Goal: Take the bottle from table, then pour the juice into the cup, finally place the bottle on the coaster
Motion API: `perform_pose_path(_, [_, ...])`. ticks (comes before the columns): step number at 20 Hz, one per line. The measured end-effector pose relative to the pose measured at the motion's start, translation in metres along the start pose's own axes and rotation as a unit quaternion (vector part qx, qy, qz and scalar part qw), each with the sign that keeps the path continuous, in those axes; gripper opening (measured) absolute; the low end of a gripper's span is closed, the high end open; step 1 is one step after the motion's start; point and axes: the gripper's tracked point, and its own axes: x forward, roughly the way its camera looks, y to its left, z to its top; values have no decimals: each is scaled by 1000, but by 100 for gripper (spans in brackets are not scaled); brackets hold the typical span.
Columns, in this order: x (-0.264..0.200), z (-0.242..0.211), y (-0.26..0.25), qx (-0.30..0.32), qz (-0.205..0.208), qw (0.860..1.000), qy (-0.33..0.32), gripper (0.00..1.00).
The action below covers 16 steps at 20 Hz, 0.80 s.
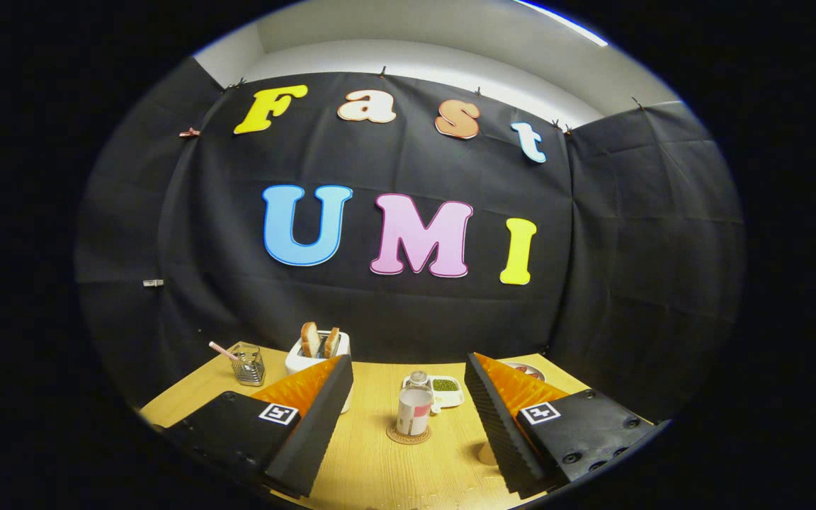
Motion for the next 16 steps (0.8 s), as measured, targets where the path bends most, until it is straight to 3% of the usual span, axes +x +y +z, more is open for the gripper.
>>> perform_pose_path(6, [-58, 17, 57, 8, 54, 998, -4, 97])
perform_pose_path(16, [-123, 12, 62, 19, 62, 998, 4, 97])
